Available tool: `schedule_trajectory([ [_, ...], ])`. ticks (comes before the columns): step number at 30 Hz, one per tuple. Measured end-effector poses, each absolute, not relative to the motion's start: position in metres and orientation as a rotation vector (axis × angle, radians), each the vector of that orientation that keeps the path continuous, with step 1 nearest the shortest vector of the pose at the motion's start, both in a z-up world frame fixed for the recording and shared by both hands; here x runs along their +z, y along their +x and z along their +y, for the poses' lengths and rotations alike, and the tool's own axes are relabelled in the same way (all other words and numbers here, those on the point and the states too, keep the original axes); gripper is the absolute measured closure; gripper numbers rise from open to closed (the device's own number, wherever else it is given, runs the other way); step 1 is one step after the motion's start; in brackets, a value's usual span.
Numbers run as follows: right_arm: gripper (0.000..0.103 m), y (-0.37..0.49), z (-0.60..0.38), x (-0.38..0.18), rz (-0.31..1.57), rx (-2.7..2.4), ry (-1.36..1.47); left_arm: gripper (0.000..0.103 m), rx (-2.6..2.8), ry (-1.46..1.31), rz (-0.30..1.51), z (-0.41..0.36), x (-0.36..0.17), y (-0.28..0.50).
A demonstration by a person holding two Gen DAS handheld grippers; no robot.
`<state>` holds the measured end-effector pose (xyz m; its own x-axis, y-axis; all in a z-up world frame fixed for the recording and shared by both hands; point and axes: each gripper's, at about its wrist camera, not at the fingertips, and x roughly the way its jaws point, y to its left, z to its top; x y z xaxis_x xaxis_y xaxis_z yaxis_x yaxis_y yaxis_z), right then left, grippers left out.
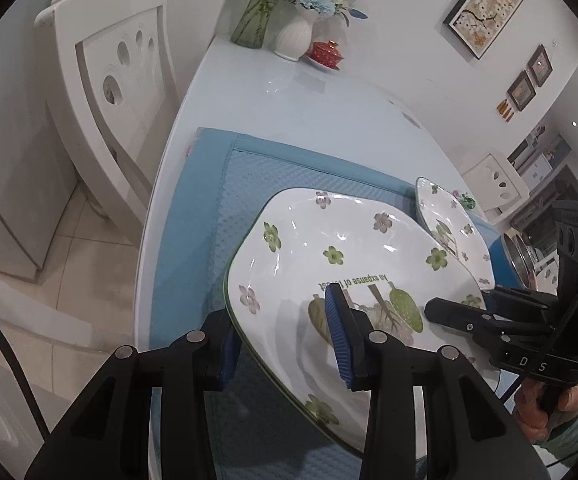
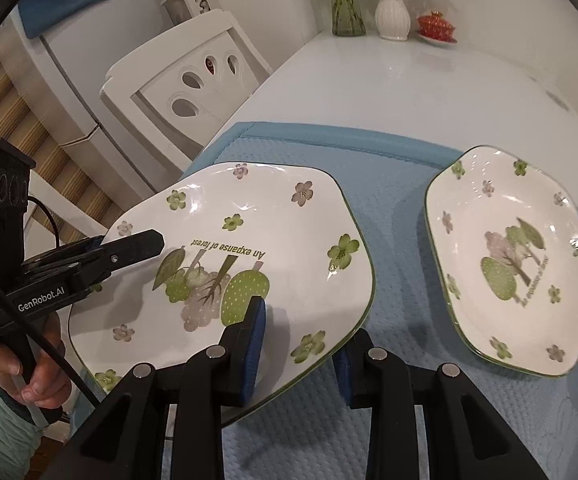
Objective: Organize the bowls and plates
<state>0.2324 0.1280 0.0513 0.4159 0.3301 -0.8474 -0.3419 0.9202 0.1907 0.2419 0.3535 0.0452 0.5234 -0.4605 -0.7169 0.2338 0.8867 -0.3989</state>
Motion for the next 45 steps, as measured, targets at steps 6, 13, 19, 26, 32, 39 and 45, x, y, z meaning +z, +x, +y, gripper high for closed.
schedule_trajectory([
  [6, 0.073, 0.208, 0.119, 0.075, 1.013, 0.417, -0.035, 0.068, -0.459, -0.237, 0.901, 0.348, 0.067, 0.217],
  [13, 0.074, 0.157, 0.107, 0.102, 0.948, 0.401, -0.053, 0.068, -0.492, -0.182, 0.862, 0.337, 0.098, 0.174],
  [19, 0.074, 0.11, 0.088, 0.105, 0.952, 0.412, 0.005, 0.068, -0.496, -0.148, 0.868, 0.324, 0.102, 0.136],
  [26, 0.074, 0.093, 0.08, 0.09, 0.962, 0.395, 0.026, 0.068, -0.478, -0.114, 0.889, 0.31, 0.092, 0.12],
  [32, 0.074, 0.085, 0.07, 0.096, 0.916, 0.407, 0.025, 0.068, -0.508, -0.079, 0.861, 0.304, 0.101, 0.108],
  [39, 0.074, 0.06, 0.062, 0.105, 0.886, 0.42, 0.002, 0.07, -0.542, -0.053, 0.847, 0.299, 0.11, 0.087],
  [45, 0.074, 0.025, 0.048, 0.104, 0.904, 0.446, -0.007, 0.07, -0.554, -0.052, 0.879, 0.288, 0.107, 0.055],
])
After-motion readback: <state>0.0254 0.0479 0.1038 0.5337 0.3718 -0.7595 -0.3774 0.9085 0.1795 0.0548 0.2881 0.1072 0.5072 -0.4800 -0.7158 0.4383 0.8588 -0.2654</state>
